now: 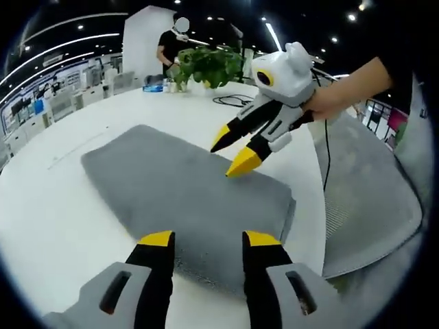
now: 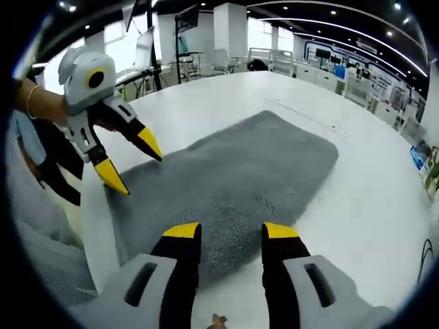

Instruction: Fold the towel on the table until its edges align and the towel forms a compact rectangular stack.

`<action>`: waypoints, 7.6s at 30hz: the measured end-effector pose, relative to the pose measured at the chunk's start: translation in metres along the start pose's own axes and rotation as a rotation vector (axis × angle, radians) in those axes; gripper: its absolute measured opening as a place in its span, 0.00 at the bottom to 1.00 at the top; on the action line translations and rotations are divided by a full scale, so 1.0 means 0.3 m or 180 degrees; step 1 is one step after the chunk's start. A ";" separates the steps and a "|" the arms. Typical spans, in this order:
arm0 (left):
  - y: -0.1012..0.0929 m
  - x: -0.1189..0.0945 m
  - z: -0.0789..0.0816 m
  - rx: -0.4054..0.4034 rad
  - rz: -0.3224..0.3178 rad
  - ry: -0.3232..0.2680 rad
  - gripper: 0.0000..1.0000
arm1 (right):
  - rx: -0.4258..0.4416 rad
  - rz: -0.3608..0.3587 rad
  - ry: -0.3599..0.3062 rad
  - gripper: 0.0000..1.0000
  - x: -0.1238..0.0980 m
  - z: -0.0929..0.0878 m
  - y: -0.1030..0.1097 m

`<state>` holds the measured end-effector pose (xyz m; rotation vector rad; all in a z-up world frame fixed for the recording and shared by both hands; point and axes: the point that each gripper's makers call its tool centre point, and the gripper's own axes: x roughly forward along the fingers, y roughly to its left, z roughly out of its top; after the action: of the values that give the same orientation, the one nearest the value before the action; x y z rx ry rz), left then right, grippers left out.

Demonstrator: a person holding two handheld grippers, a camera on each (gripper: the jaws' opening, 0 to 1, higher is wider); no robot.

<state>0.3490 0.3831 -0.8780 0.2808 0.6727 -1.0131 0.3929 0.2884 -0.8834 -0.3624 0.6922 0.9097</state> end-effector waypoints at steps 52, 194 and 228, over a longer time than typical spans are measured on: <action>-0.113 0.022 -0.148 0.1465 -0.0287 0.0799 0.19 | -0.1310 0.0714 0.0384 0.21 -0.047 -0.210 0.289; 0.076 -0.297 0.413 0.0905 -0.0187 0.0144 0.07 | -0.0263 0.1234 -0.0031 0.05 -0.384 0.400 0.126; 0.302 -0.008 0.272 -0.0013 -0.0511 0.0550 0.08 | 0.0375 0.1151 0.0578 0.05 -0.049 0.285 -0.149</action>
<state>0.4568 0.3898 -0.8217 0.3171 0.8644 -1.1491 0.4567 0.3017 -0.8109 -0.2189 0.9950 1.1808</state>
